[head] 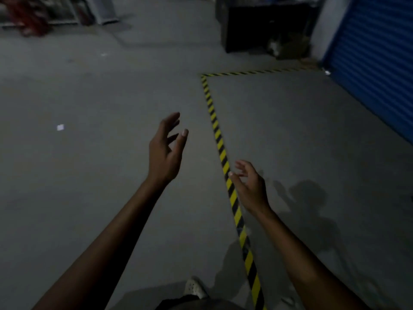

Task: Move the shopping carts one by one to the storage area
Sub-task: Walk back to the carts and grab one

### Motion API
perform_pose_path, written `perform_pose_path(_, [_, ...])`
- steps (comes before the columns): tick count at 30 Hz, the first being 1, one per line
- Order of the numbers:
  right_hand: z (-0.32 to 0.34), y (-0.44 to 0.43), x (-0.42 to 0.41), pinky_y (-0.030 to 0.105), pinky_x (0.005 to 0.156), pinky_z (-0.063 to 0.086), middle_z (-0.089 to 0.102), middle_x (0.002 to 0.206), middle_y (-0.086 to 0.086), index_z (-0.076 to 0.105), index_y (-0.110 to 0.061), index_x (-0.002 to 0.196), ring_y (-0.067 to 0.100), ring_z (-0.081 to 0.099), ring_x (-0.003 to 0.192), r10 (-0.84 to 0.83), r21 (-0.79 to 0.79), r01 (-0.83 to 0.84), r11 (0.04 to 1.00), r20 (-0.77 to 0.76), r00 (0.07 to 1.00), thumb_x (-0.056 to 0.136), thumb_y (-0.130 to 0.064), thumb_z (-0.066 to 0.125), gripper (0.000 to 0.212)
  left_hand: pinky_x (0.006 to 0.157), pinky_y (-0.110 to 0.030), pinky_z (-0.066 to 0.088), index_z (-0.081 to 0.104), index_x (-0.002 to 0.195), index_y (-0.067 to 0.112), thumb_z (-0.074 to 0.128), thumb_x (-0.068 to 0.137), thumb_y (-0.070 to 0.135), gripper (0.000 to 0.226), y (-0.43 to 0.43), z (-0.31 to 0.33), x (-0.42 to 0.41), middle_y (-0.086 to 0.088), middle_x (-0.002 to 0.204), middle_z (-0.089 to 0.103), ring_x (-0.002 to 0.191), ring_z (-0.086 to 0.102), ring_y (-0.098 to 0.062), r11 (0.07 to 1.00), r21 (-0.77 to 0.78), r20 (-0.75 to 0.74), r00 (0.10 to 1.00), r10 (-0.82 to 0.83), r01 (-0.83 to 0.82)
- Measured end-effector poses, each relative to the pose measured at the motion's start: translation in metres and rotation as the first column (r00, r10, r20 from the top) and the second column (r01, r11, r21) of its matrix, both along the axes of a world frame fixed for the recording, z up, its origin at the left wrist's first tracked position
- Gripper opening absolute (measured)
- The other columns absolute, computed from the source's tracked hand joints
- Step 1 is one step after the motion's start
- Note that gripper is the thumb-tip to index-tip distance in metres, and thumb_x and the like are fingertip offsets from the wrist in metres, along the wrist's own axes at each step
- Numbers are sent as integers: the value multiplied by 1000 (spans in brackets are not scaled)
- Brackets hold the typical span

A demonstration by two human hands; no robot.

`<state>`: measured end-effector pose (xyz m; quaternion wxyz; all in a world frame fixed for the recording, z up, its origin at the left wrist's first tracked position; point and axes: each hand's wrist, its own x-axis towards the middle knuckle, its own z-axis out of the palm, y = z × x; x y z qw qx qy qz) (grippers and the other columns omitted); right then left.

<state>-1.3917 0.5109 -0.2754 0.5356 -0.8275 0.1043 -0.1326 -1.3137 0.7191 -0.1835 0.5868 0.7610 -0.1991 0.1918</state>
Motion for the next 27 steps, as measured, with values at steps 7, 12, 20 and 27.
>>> perform_pose_path(7, [-14, 102, 128, 35, 91, 52, 61, 126, -2, 55, -16, 132, 18, 61, 106, 215, 12, -214, 977, -62, 975, 87, -43, 62, 53, 93, -17, 49, 52, 136, 9, 51, 95, 42, 53, 102, 2, 79, -2, 137, 58, 126, 56, -9, 975, -23, -26, 976, 218, -219])
perform_pose_path(12, [9, 167, 213, 32, 95, 50, 61, 128, -4, 55, -18, 134, 13, 59, 108, 349, 34, -349, 937, -21, 937, 85, -49, 59, 58, 96, -24, 49, 48, 141, 16, 51, 89, 59, 68, 166, -52, 134, 0, 140, 56, 126, 55, -9, 933, 66, -212, 909, 358, -353])
perform_pose_path(20, [83, 251, 391, 6, 79, 44, 57, 137, -9, 50, -23, 138, 3, 57, 115, 532, 67, -567, 821, 268, 803, 89, -42, 57, 53, 98, -34, 45, 41, 145, 22, 56, 94, 56, 63, 239, -171, 261, -6, 146, 52, 126, 54, -17, 898, 292, -548, 712, 439, -329])
perform_pose_path(27, [122, 306, 571, 13, 80, 49, 54, 141, -9, 48, -22, 141, 3, 56, 119, 640, 92, -703, 705, 345, 687, 90, -39, 57, 54, 97, -36, 46, 42, 145, 22, 56, 93, 58, 65, 287, -199, 419, -13, 146, 50, 127, 53, -27, 877, 335, -725, 500, 474, -345])
